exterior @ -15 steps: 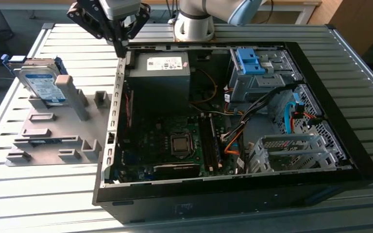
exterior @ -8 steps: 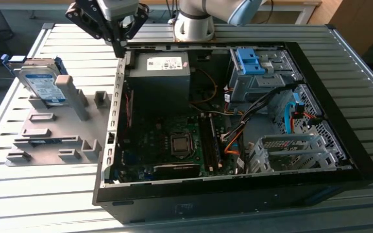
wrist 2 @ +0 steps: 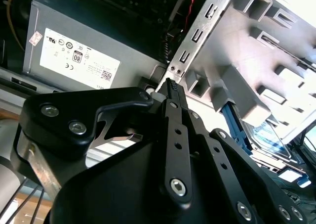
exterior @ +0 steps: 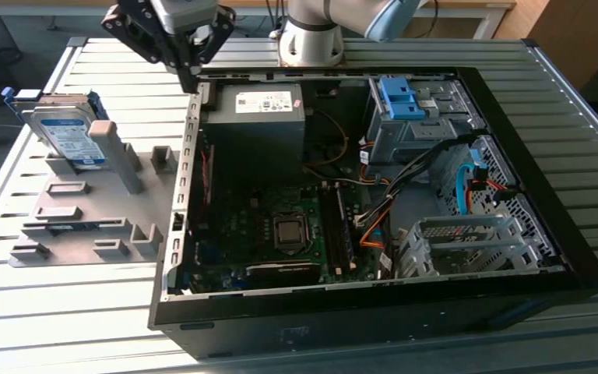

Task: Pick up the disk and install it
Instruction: 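Reach for the disk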

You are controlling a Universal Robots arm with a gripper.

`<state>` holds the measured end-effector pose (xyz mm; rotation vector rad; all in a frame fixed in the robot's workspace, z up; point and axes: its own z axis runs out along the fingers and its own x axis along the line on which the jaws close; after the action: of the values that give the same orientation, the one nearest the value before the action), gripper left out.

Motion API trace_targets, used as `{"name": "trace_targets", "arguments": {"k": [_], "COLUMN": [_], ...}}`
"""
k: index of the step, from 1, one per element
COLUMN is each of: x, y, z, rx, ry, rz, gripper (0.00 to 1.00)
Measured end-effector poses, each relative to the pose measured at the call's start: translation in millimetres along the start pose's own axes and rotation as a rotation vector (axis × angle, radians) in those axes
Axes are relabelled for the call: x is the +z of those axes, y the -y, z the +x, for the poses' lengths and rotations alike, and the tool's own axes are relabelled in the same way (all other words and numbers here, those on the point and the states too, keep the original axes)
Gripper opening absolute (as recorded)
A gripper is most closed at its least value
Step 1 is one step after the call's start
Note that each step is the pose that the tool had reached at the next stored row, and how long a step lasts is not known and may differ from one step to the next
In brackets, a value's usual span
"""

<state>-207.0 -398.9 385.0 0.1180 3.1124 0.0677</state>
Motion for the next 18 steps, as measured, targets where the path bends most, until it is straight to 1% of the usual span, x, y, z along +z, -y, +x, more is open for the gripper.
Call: {"name": "trace_targets", "arguments": {"k": [8, 18], "x": [0.3, 0.5], "y": [0.3, 1.2], "z": [4.0, 14.6], "rx": [0.000, 0.000], "ry": [-0.0001, -0.0001], "rz": [0.0001, 0.0001], "gripper": [0.11, 0.11]}}
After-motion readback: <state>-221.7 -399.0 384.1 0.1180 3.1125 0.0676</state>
